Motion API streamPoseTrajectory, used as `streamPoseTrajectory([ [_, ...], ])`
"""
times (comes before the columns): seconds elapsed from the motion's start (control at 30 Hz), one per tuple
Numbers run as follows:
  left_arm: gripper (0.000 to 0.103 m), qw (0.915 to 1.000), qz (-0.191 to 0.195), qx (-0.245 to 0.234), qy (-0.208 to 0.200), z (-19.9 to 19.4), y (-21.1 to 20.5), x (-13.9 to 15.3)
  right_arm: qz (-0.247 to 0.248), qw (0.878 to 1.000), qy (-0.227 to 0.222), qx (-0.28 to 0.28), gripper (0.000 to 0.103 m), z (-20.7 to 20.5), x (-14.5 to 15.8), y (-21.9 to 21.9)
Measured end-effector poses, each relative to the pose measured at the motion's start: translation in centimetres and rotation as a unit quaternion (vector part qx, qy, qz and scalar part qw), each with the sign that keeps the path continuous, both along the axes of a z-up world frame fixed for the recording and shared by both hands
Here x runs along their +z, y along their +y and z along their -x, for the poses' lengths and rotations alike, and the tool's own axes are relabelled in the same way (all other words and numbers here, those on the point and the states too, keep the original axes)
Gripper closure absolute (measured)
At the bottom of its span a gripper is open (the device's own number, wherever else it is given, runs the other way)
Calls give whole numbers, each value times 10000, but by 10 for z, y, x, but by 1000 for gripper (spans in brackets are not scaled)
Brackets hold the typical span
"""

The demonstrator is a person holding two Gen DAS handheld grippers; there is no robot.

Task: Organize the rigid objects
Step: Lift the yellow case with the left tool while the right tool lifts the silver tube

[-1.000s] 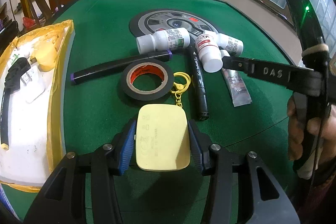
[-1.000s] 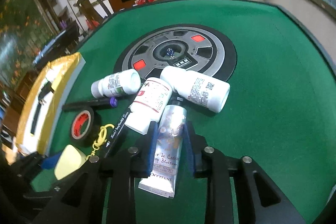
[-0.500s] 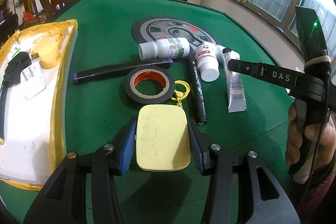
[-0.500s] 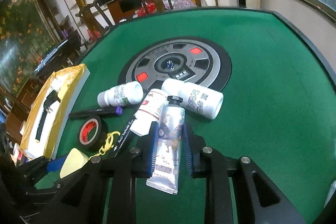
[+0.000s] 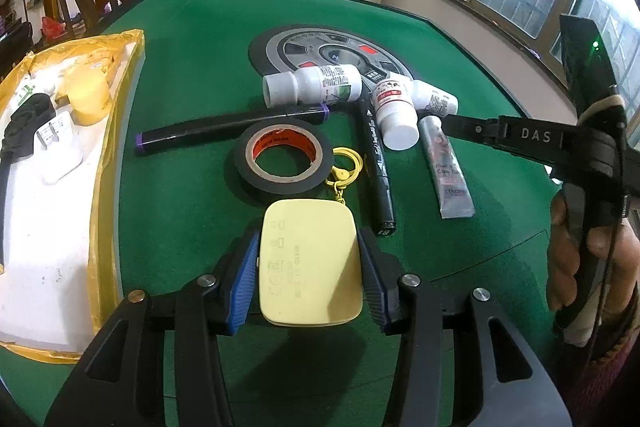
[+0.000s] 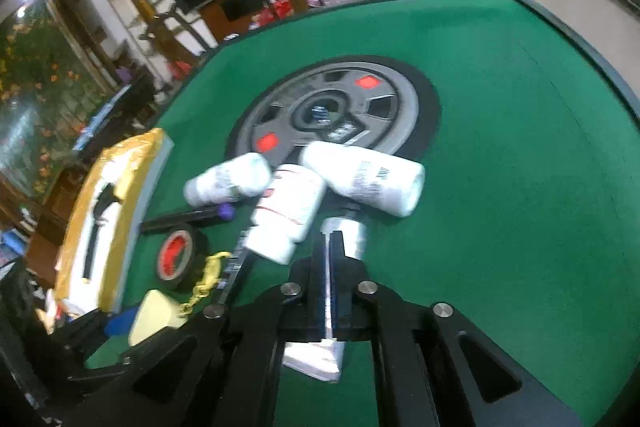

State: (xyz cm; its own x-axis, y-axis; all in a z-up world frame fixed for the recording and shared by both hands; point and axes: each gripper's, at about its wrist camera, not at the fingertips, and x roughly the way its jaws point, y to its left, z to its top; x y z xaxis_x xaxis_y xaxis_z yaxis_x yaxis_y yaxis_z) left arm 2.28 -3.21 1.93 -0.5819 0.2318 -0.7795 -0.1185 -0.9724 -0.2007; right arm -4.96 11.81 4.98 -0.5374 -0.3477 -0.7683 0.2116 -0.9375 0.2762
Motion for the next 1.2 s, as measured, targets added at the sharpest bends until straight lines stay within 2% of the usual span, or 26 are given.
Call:
streamPoseTrajectory([
  [0.1, 58, 10000, 4, -23, -19, 0, 1, 0, -38, 9999, -22, -141, 82, 1, -2, 2],
  [0.17, 58, 10000, -14, -32, -18, 0, 1, 0, 43, 9999, -76, -111, 66, 3, -4, 2],
  [0.2, 58, 10000, -11, -36, -17, 0, 1, 0, 76, 9999, -78, -96, 65, 4, -5, 0],
  [0.3, 58, 10000, -12, -54, -20, 0, 1, 0, -116, 9998, -96, -93, 68, 6, -12, -7],
  [0.33, 58, 10000, -13, -59, -19, 0, 1, 0, -154, 9998, -153, -28, 77, 8, -15, -10],
  [0.47, 58, 10000, -16, -70, -16, 0, 1, 0, -322, 9994, -98, 17, 78, 7, -16, -14],
  [0.6, 58, 10000, 12, -87, -26, 1, 2, 0, -1024, 9944, 174, 175, 78, 4, -17, -34],
  [0.63, 58, 10000, 7, -87, -27, 1, 2, 0, -1059, 9939, 196, 217, 79, 3, -17, -35],
  [0.77, 58, 10000, -1, -80, -23, 1, 1, 0, -756, 9966, 152, 290, 80, -1, -14, -26],
  [0.97, 58, 10000, -28, -34, 50, 0, 0, 2, -471, 9976, 499, 118, 81, -10, 5, -13],
  [1.2, 58, 9997, -65, 123, 217, -4, -5, 6, -102, 9950, 950, 299, 80, -21, 23, -19],
])
